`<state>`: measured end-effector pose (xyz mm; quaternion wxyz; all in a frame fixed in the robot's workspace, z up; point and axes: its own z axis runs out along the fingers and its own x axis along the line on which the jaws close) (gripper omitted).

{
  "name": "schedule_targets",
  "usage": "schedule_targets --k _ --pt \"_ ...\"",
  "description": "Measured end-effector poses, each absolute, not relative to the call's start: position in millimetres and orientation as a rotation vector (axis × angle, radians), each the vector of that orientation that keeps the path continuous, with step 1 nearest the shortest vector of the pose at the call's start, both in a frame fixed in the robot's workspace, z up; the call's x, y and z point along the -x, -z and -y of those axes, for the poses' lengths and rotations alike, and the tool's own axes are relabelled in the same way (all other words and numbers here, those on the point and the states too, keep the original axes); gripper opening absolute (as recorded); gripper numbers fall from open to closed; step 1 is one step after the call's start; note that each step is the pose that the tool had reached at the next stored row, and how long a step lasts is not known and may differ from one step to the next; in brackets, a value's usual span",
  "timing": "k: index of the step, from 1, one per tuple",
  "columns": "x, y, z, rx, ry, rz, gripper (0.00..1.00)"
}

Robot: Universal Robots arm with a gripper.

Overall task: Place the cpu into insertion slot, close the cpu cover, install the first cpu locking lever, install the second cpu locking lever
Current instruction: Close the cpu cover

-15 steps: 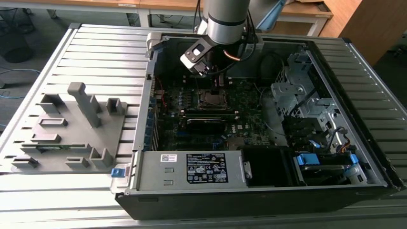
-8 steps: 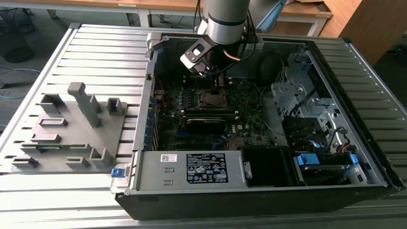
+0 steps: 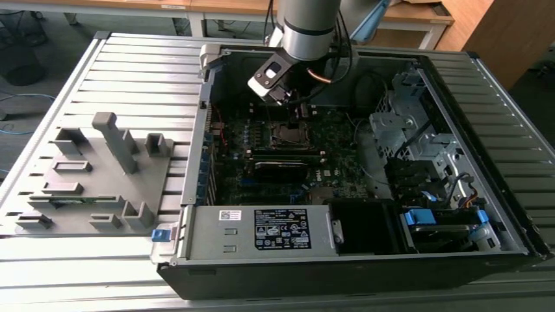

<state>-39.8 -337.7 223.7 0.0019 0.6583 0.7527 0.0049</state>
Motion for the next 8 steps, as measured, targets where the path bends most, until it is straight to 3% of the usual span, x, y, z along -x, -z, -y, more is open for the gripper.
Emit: schedule_targets --k 8 --pt "39.8 -223.2 337.7 -1.888 -0.016 -2.507 0.11"
